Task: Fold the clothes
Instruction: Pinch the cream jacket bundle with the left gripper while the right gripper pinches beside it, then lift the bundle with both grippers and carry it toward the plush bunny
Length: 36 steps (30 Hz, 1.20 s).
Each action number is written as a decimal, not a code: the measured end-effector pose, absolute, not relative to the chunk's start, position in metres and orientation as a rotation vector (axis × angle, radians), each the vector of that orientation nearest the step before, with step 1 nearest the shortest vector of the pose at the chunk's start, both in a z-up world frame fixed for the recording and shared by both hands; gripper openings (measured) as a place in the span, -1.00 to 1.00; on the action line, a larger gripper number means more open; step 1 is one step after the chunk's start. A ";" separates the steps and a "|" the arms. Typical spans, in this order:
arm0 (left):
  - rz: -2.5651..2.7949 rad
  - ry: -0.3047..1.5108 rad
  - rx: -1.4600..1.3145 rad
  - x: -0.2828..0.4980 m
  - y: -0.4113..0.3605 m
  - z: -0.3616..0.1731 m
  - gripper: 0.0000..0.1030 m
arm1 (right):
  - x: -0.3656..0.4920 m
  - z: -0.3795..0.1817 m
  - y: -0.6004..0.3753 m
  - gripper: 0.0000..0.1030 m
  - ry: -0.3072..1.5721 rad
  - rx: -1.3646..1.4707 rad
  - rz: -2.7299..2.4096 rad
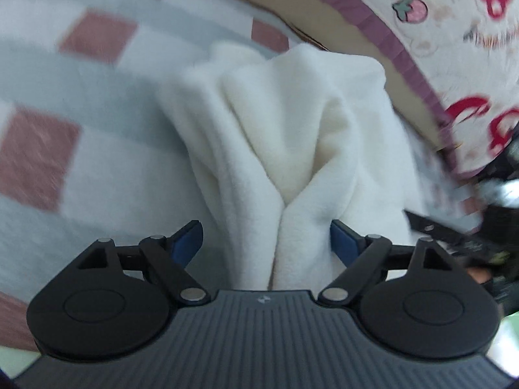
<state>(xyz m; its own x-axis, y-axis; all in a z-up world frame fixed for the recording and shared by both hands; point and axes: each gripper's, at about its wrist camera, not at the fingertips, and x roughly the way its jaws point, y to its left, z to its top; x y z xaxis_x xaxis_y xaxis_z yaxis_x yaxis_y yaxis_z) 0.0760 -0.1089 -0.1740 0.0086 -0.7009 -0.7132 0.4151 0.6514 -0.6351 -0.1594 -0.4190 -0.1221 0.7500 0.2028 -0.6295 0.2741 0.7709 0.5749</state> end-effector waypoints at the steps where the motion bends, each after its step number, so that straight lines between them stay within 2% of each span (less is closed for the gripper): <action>1: -0.910 1.316 -0.326 0.077 -0.108 -0.179 0.60 | -0.165 -0.130 -0.424 0.30 0.736 0.765 -0.025; 2: -0.931 1.339 -0.377 0.078 -0.106 -0.185 0.59 | -0.167 -0.137 -0.430 0.32 0.734 0.823 -0.006; 3: -0.949 1.351 -0.417 0.077 -0.106 -0.188 0.40 | -0.166 -0.145 -0.435 0.36 0.727 0.879 0.012; 5: -0.968 1.293 -0.395 0.065 -0.110 -0.181 0.19 | -0.162 -0.159 -0.440 0.35 0.695 0.959 0.043; 6: -0.976 1.257 -0.369 0.058 -0.113 -0.175 -0.03 | -0.161 -0.160 -0.440 0.18 0.666 0.966 0.040; 7: -0.978 1.193 -0.287 0.049 -0.119 -0.162 -0.10 | -0.161 -0.156 -0.438 0.04 0.639 0.944 0.039; 9: -0.978 1.064 -0.130 0.031 -0.130 -0.136 -0.24 | -0.167 -0.133 -0.424 -0.06 0.580 0.805 0.049; 12: -0.991 0.954 -0.048 0.012 -0.138 -0.111 -0.24 | -0.176 -0.104 -0.411 -0.06 0.507 0.689 0.046; 14: -0.978 0.956 -0.035 0.011 -0.144 -0.112 -0.23 | -0.180 -0.094 -0.408 -0.05 0.490 0.650 0.031; 18: -0.907 1.034 -0.011 0.018 -0.158 -0.139 -0.16 | -0.168 -0.126 -0.420 0.03 0.658 0.731 -0.091; 20: -0.894 1.037 -0.047 0.020 -0.156 -0.141 -0.14 | -0.169 -0.133 -0.425 0.06 0.660 0.764 -0.098; 22: -0.894 1.040 -0.045 0.020 -0.157 -0.139 -0.06 | -0.172 -0.138 -0.432 0.23 0.662 0.816 -0.093; 25: -0.910 1.025 -0.015 0.018 -0.156 -0.139 -0.08 | -0.174 -0.157 -0.443 0.56 0.669 0.916 -0.087; 26: -0.913 1.024 -0.011 0.018 -0.157 -0.137 -0.18 | -0.175 -0.164 -0.446 0.54 0.666 0.950 -0.082; 28: -0.916 0.987 0.064 0.011 -0.165 -0.129 -0.27 | -0.177 -0.157 -0.443 -0.01 0.634 0.960 -0.051; 30: -0.916 0.932 0.154 -0.002 -0.171 -0.117 -0.28 | -0.177 -0.137 -0.430 -0.03 0.608 0.908 -0.027; 36: -0.917 0.853 0.104 -0.007 -0.139 -0.085 -0.28 | -0.176 -0.087 -0.403 -0.05 0.530 0.819 0.006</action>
